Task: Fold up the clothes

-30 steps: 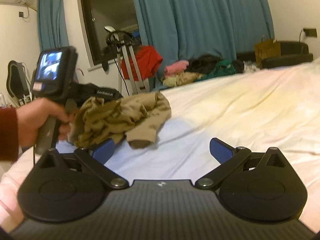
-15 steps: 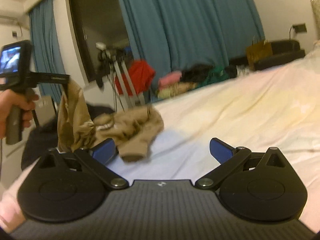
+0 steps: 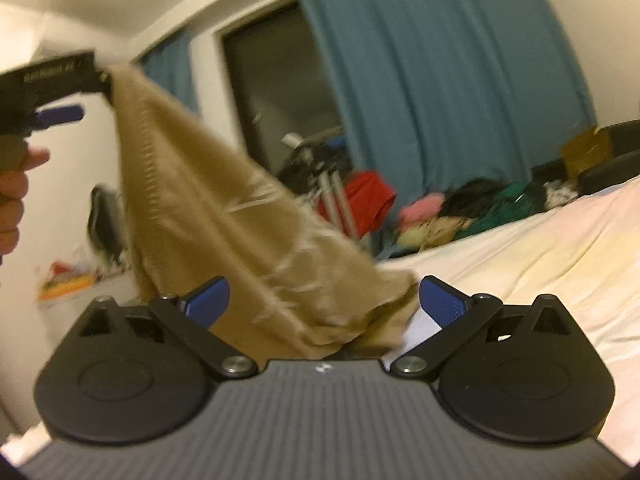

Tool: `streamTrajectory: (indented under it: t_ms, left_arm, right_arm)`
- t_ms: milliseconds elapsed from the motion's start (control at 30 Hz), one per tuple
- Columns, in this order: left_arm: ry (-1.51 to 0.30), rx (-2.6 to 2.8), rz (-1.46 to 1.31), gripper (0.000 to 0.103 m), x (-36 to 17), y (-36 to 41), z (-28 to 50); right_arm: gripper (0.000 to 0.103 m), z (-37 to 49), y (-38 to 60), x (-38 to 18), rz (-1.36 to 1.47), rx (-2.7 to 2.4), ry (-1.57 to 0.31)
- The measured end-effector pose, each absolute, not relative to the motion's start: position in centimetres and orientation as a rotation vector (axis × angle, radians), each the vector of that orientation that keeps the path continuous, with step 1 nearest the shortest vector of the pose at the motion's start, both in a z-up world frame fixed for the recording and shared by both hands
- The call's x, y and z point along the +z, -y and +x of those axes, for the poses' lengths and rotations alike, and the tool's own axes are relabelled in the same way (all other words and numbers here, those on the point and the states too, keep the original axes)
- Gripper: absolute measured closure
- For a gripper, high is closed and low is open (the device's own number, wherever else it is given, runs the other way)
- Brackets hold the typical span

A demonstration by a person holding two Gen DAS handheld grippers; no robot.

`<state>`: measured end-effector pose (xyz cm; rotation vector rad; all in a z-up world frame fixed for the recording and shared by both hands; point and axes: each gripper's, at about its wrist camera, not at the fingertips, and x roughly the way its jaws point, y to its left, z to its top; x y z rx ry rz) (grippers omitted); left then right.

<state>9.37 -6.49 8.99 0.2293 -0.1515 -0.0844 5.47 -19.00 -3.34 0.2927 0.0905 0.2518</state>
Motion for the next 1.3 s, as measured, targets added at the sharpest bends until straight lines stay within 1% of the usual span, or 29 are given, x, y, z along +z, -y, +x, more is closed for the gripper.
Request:
streamTrajectory:
  t_ms: [200, 233, 333, 367, 400, 567, 633, 667, 733, 767, 800, 833, 900, 933, 1067, 1167, 1233, 1267, 1300]
  left_arm:
    - [0.092, -0.090, 0.117, 0.004, 6.7, 2.2, 8.9]
    - [0.082, -0.090, 0.098, 0.004, 6.3, 1.5, 8.8]
    - [0.052, -0.093, 0.041, 0.004, 5.2, -0.7, 8.6]
    - [0.042, -0.094, 0.023, 0.004, 4.8, -1.4, 8.5]
    - [0.032, -0.095, 0.004, 0.004, 4.4, -2.1, 8.4]
    - [-0.006, -0.064, -0.031, 0.004, 2.2, -4.5, 9.4]
    - [-0.032, -0.058, -0.066, 0.004, 1.8, -5.3, 10.4]
    - [-0.046, -0.054, -0.087, 0.004, 1.6, -5.8, 10.9]
    - [-0.062, -0.043, -0.099, 0.004, 0.5, -6.7, 10.6]
    - [-0.068, -0.030, -0.089, 0.004, 0.2, -6.9, 10.7]
    - [-0.076, -0.018, -0.077, 0.004, -0.2, -7.0, 10.9]
    - [-0.085, -0.009, -0.067, 0.004, -0.4, -7.1, 11.0]
    - [-0.101, -0.008, -0.067, 0.004, -0.5, -6.9, 11.3]
    - [-0.108, -0.010, -0.072, 0.004, -0.5, -6.7, 11.7]
    - [-0.139, -0.050, -0.068, 0.004, -0.5, -5.6, 11.7]
    - [-0.182, -0.113, -0.032, 0.003, -1.0, -3.7, 11.4]
    - [-0.222, -0.171, -0.034, 0.003, -1.8, -2.6, 11.4]
    - [-0.234, -0.212, -0.046, 0.003, -2.5, -2.3, 11.4]
    - [-0.252, -0.237, -0.055, 0.003, -3.1, -2.0, 11.6]
  right_arm:
    - [0.001, 3.3, 12.5, -3.4, 0.116, 0.436, -0.189]
    - [0.003, 3.4, 11.8, -3.8, 0.097, 0.440, -0.202]
    - [0.018, 4.4, 9.8, -5.3, 0.026, 0.436, -0.256]
    - [0.031, 5.0, 9.2, -5.6, 0.000, 0.423, -0.280]
    - [0.033, 5.9, 8.7, -6.2, -0.027, 0.404, -0.314]
    - [0.034, 9.4, 8.0, -8.5, -0.061, 0.392, -0.405]
    - [0.037, 10.5, 6.9, -9.5, -0.124, 0.430, -0.463]
    - [0.042, 10.8, 6.6, -9.9, -0.140, 0.430, -0.474]
    - [0.057, 11.9, 6.9, -10.3, -0.144, 0.412, -0.510]
    - [0.071, 12.0, 7.5, -10.1, -0.106, 0.398, -0.527]
    - [0.077, 12.0, 8.1, -9.9, -0.068, 0.384, -0.544]
    - [0.080, 12.2, 8.7, -9.5, -0.019, 0.373, -0.554]
    - [0.089, 12.0, 10.7, -8.4, 0.067, 0.350, -0.536]
    - [0.091, 11.6, 11.7, -7.6, 0.093, 0.324, -0.512]
    - [0.092, 10.1, 15.6, -4.5, 0.186, 0.218, -0.408]
    - [0.091, 10.1, 18.4, -3.0, 0.178, 0.102, -0.337]
    - [0.089, 11.3, 21.2, -3.6, 0.213, 0.042, -0.373]
    - [0.086, 11.8, 21.9, -4.0, 0.232, 0.022, -0.398]
    - [0.080, 12.5, 22.6, -4.8, 0.249, 0.020, -0.463]
